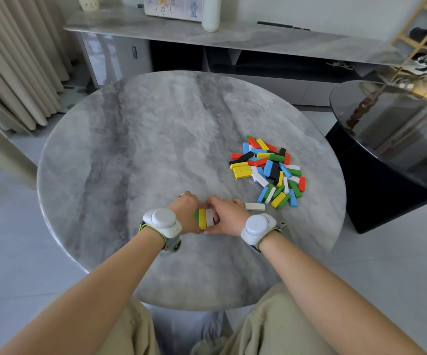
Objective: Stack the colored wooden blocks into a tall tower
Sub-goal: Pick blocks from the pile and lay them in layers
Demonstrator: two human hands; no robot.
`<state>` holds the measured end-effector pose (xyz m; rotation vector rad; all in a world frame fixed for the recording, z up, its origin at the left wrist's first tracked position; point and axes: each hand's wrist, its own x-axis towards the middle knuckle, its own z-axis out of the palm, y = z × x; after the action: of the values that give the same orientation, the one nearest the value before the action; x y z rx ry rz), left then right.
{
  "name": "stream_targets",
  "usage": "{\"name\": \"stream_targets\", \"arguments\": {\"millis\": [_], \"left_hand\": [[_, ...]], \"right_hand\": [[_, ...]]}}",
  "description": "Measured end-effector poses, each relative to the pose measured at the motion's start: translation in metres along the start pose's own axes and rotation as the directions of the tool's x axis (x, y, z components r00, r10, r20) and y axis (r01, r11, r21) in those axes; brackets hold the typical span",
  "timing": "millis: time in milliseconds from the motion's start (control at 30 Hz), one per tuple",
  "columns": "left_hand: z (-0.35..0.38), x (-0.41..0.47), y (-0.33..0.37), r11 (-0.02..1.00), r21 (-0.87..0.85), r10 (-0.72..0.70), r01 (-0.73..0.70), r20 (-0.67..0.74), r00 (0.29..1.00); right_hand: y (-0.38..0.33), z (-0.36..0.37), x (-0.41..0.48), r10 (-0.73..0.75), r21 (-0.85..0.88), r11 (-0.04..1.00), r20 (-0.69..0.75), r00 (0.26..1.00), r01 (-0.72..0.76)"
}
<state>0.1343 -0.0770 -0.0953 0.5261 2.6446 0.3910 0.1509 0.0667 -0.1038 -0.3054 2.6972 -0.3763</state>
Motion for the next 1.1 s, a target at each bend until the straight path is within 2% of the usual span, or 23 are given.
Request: {"name": "stream_targets", "arguments": {"millis": [133,333,467,600,700,767,867,933,1033,1100], "left_hand": [[-0.001,-0.001,0.001,1.0,-0.008,-0.003,0.003,0.008,1.0],[-0.001,-0.001,0.005,0.996,0.085,0.01,-0.012,0.024,1.0],[-0.003,-0.001,-0.002,0.998,0.054,0.024,-0.028,0.074,0.997],[-0.018,-0.001,-0.002,0.997,0.075,-0.005,-0.001,0.085,0.996],[-0.029,0.002,0.009,1.0,-0.009,0.026,-0.026,0.012,1.0],[-0.031,0.005,0.021,0.996,-0.013,0.085,-0.086,-0.102,0.991],[-0.026,0.013,0.046,0.983,0.006,0.181,-0.183,-0.16,0.97],[-0.017,0.018,0.064,0.976,0.014,0.216,-0.216,-0.125,0.968],[0.001,0.027,0.085,0.976,0.038,0.219,-0.217,-0.102,0.97],[0.011,0.033,0.094,0.975,0.061,0.216,-0.212,-0.076,0.973]], "right_hand": [[-0.002,0.0,0.0,0.025,-0.043,0.999,0.005,1.0,-0.025],[-0.005,-0.001,-0.001,0.04,-0.071,0.997,0.019,0.999,-0.039],[-0.005,-0.001,-0.002,0.023,-0.1,0.995,0.02,1.0,-0.021],[-0.005,-0.007,-0.004,0.073,-0.05,0.996,0.073,0.995,-0.07],[0.011,-0.025,-0.011,0.137,0.066,0.989,-0.009,0.991,-0.136],[0.029,-0.036,-0.017,0.192,0.142,0.975,-0.151,0.97,-0.171],[0.059,-0.041,-0.024,0.349,0.271,0.926,-0.338,0.874,-0.264],[0.073,-0.036,-0.026,0.426,0.301,0.894,-0.336,0.84,-0.332],[0.085,-0.027,-0.027,0.458,0.255,0.881,-0.247,0.854,-0.398],[0.089,-0.023,-0.026,0.463,0.223,0.882,-0.254,0.849,-0.415]]}}
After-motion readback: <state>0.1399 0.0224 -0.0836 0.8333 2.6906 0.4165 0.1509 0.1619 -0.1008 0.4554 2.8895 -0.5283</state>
